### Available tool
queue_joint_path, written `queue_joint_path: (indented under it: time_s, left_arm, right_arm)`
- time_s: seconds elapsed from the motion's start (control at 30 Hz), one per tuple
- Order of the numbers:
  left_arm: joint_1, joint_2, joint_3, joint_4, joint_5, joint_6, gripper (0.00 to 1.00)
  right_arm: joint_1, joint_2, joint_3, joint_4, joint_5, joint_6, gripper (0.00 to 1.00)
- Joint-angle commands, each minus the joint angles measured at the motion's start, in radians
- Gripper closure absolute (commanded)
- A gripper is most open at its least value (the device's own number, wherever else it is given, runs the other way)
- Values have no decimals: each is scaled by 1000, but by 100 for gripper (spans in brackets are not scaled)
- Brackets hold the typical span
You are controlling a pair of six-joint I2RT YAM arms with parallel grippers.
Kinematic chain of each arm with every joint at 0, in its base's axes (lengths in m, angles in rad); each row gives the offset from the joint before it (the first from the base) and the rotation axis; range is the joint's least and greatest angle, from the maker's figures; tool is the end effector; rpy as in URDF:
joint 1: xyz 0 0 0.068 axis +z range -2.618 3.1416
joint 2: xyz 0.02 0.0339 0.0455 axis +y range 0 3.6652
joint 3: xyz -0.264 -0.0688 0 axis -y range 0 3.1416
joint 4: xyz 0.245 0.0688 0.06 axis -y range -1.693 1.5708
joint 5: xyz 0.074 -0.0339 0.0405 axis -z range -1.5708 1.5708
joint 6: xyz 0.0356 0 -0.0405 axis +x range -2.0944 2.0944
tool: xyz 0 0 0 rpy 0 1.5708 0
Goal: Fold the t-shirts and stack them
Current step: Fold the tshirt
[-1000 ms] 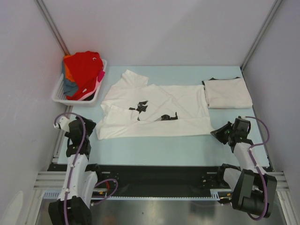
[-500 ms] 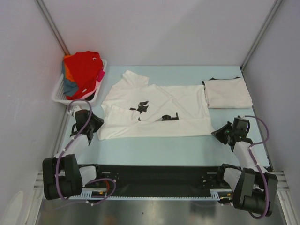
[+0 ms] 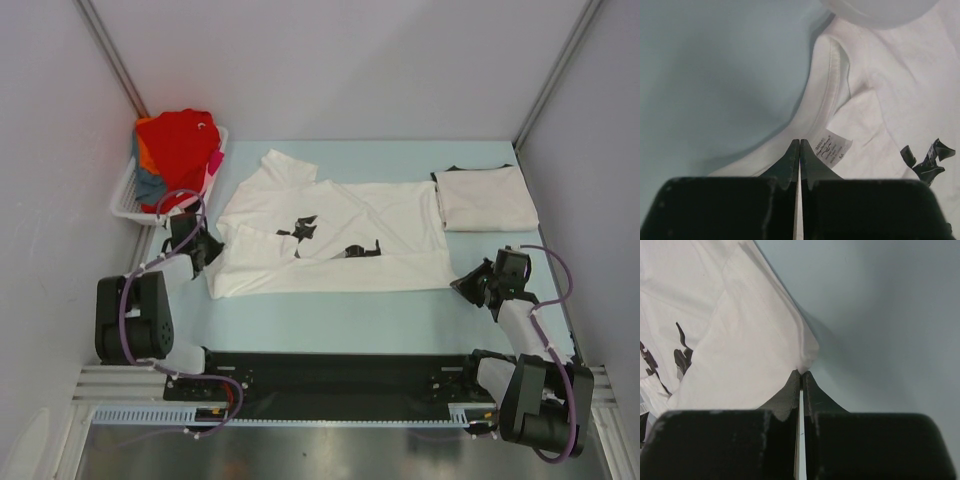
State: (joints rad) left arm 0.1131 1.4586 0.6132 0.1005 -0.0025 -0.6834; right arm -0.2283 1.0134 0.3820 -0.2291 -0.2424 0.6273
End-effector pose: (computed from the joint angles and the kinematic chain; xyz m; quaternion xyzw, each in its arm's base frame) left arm 0.2767 0.0315 0.1580 -0.3557 0.8441 -0.1118 0.3854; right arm 0.1815 -0.0334 0.1590 0.3479 0.8643 0.1795 0.3159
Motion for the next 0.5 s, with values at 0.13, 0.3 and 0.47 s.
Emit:
queue_joint_path:
  time_s: [0.13,0.3,0.47]
  left_arm:
    - [-4,98,71,-1,32,-73,100]
    - [28,149,95,-80,6,-155,100]
    - [80,210,99,-73,18,-200,100]
  right_arm:
    - [6,-7,14,-41,58,6,100]
    - [-2,-48,5,-124,161,57,100]
    - [-3,-134,-28,-145,173,97,100]
